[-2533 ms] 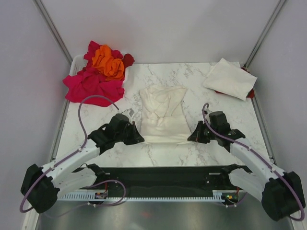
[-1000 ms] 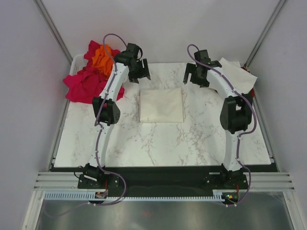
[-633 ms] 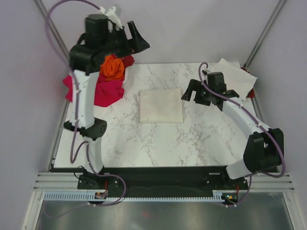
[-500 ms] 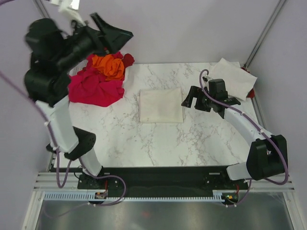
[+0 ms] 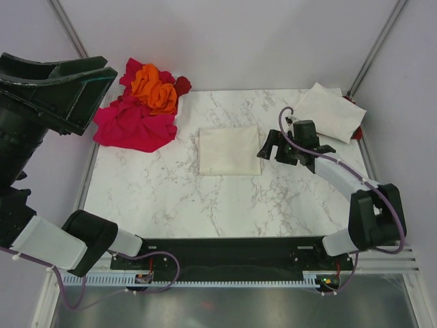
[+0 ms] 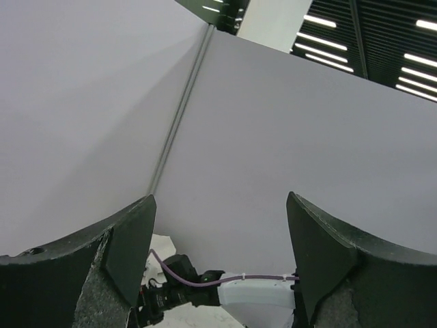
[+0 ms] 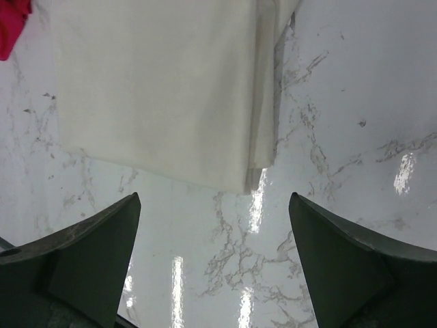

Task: Fold and stack the t-shirts
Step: Fold the tshirt, then neatly place the folded tshirt to the corner

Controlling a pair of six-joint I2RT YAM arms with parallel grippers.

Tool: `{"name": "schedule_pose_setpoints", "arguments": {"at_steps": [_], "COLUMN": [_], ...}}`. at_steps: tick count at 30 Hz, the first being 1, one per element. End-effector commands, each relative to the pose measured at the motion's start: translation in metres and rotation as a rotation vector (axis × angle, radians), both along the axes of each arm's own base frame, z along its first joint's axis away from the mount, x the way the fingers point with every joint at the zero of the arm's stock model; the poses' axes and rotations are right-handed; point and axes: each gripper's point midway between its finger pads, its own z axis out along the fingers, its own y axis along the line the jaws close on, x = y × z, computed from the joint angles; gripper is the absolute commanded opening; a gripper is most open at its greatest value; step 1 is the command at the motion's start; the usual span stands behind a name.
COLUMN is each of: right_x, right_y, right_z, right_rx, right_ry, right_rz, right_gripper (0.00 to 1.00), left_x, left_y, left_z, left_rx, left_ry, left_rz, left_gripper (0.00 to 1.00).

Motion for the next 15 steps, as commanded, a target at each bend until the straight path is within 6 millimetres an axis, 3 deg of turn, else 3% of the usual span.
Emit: {"name": "schedule_pose_setpoints", "arguments": {"at_steps": [1,5,15], "right_x": [0.024,0.043,0.122], "right_y": [0.001,0.001,0.01], "right_z": [-0.023,-0.038,-0.08], "right_rx": [-0.039,-0.056,-0.095], "right_ry": [0.017,0.027,0.023], "right_rz": [-0.012,-0.035,-0.081], "right_gripper": [0.98,0.98,0.98], "left_x": [0.005,0.001,0.004], "left_y": [0.02,0.044,0.046], "left_z": [0.01,0.015,0.015], "left_rx": [-0.063,-0.115,-0.134], "left_ry": [-0.013,-0.023,-0.004], "left_rz": [0.117,0.231,0.24], "left_gripper": [0.85,0.89,0.89]}}
